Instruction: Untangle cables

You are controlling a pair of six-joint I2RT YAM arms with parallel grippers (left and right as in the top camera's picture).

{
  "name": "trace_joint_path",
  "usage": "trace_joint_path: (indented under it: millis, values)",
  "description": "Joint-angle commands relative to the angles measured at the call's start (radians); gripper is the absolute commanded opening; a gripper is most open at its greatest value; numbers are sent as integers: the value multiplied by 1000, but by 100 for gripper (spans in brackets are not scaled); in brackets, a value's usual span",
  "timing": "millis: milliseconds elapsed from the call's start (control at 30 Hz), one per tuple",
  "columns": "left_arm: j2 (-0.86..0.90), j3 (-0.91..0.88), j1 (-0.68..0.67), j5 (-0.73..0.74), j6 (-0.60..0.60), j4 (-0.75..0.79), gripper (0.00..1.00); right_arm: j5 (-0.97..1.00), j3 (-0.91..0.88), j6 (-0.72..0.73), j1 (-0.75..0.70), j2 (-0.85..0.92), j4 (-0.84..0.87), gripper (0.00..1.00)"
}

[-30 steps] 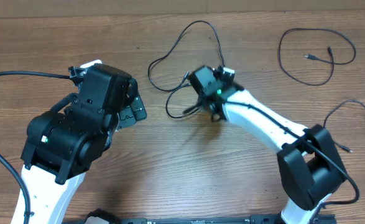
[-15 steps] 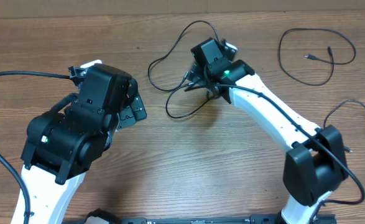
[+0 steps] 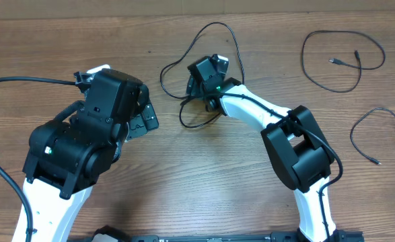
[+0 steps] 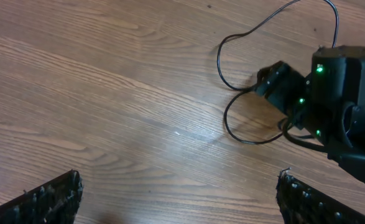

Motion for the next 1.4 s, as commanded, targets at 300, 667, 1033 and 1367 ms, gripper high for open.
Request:
trace_joint_path:
  millis: [300, 667, 1033, 1367]
  values:
    - [-2, 0, 4, -20, -14, 1, 99, 156, 8, -102, 48, 98, 5, 70]
    - [-2, 0, 4, -20, -14, 1, 100, 43, 9, -73, 159, 100, -232, 53]
    - [-2, 0, 4, -20, -14, 1, 100, -25, 8, 42, 121, 100, -532, 39]
    - [-2, 0, 4, -20, -14, 1, 100, -321, -43, 35, 111, 100, -426, 50]
